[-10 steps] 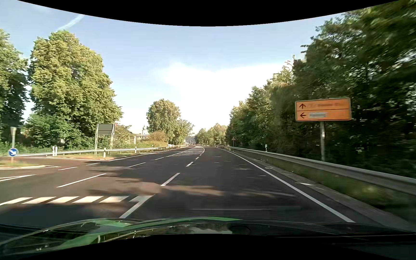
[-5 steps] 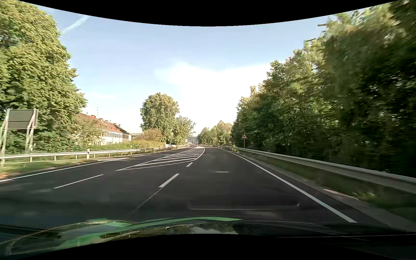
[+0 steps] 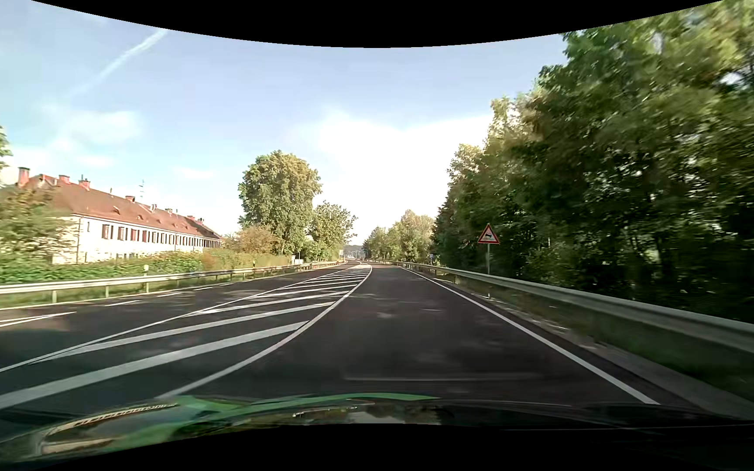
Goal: Follow the waypoints while adhering to traffic rules and regulations
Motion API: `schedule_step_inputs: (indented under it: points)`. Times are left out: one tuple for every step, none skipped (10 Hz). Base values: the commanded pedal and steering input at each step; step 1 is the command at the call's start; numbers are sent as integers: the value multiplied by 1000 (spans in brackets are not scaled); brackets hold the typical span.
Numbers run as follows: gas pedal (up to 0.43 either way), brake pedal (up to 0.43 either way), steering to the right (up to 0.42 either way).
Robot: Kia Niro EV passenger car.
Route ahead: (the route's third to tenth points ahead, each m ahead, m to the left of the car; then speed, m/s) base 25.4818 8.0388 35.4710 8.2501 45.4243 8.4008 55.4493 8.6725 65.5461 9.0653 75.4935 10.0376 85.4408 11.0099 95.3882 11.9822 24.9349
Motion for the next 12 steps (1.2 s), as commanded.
schedule_step_inputs:
  points:
    - [240,0,-10]
    - [248,0,-10]
    - [260,0,-10]
    - [260,0,-10]
    - [260,0,-10]
    - [260,0,-10]
    - [248,0,-10]
    - [228,0,-10]
    - [220,0,-10]
    - [209,0,-10]
    - [197,0,-10]
    - [197,0,-10]
